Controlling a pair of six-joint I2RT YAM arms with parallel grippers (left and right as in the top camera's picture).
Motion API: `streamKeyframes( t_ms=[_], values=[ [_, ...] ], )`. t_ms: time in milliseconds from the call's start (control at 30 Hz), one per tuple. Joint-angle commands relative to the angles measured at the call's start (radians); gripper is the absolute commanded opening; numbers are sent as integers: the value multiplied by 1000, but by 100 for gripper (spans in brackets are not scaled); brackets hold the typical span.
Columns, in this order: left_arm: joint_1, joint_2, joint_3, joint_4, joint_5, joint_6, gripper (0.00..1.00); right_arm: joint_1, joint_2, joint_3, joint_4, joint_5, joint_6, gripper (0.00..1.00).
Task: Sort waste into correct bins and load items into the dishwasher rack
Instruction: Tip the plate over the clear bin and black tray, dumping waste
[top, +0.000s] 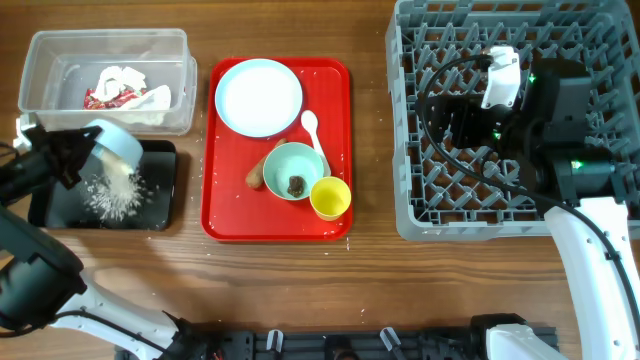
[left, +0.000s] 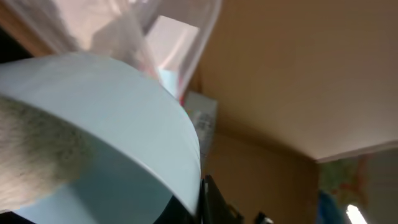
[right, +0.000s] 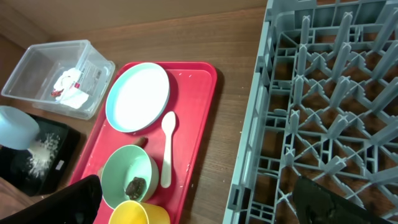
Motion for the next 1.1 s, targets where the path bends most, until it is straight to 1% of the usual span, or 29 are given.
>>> streamKeyframes(
  t_ms=[0,67,133,233,267,300,400,500,533,633,733,833,867,967,1000,1067],
  values=[
    [16,2,5,-35,224,22,4,2,10,15,-13,5,3,100],
    [19,2,5,-55,281,22,4,2,10,15,-23,5,3,100],
    [19,2,5,-108,289,-10,4,2,10,15,-25,5,3,100],
    [18,2,5,-270,289,-11,4,2,10,15,-26,5,3,100],
    [18,2,6,-348,289,15,4,2,9,15,-25,5,3,100],
    [19,2,6,-356,289,31,4,2,9,15,-25,5,3,100],
    [32,2,6,-224,288,33,4,2,10,15,-25,5,3,100],
    [48,2,6,-175,286,33,4,2,10,15,-27,5,3,100],
    [51,2,6,-209,286,29,4,2,9,15,-27,5,4,100],
    [51,0,6,-418,288,35,4,2,10,15,-28,1,8,100],
    [51,-4,6,-430,285,96,4,2,10,15,-28,2,10,100],
    [40,-36,6,-528,237,301,4,2,10,15,-25,2,10,100],
    [35,-50,6,-526,211,315,4,2,9,15,-24,2,10,100],
    [-10,-143,6,-526,42,319,4,2,9,15,-21,2,10,100],
    [-24,-166,6,-526,6,319,4,2,10,15,-20,2,10,100],
    [-89,-232,6,-520,-102,319,4,2,10,15,-13,2,10,100]
  ],
)
